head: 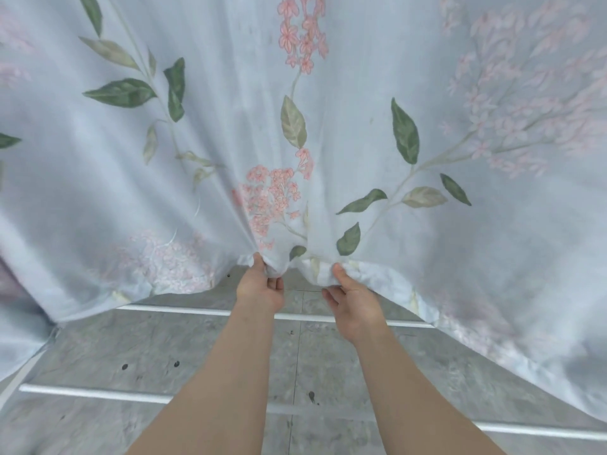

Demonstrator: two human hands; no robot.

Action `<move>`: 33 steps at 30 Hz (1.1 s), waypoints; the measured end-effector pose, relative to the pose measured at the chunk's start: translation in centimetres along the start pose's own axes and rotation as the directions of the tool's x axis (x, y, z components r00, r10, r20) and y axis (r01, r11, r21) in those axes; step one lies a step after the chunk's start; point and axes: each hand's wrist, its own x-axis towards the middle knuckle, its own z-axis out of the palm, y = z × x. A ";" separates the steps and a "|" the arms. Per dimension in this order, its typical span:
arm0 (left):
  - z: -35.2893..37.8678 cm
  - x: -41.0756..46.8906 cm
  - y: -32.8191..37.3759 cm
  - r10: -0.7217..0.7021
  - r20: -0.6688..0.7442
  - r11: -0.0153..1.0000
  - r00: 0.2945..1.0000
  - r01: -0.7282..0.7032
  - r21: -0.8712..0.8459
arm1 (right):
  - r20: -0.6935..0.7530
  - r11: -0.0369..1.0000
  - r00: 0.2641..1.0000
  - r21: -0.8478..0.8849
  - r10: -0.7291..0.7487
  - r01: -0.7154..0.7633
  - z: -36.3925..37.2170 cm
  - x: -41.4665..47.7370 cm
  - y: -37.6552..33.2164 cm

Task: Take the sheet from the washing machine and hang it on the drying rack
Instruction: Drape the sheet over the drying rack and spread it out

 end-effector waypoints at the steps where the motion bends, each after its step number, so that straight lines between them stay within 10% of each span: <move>1: -0.2 0.1 0.3 -0.009 0.006 1.000 1.000 0.009 -0.003 | -0.067 0.998 0.997 0.050 -0.033 0.036 -0.2 0.3 -0.4; 10: 0.1 -1.1 2.8 -0.024 0.300 0.983 0.954 0.076 -0.165 | -0.185 0.977 0.979 0.176 -0.089 0.122 -0.6 0.2 -2.4; 22: -0.3 1.0 2.1 0.041 -0.010 0.997 0.999 -0.041 -0.069 | -0.131 0.956 0.986 0.260 -0.107 0.138 -0.7 -0.2 -2.8; 33: -1.1 1.9 1.8 0.017 0.021 0.998 1.000 -0.015 -0.065 | 0.201 0.988 0.974 0.095 0.104 -0.125 0.2 -1.4 0.9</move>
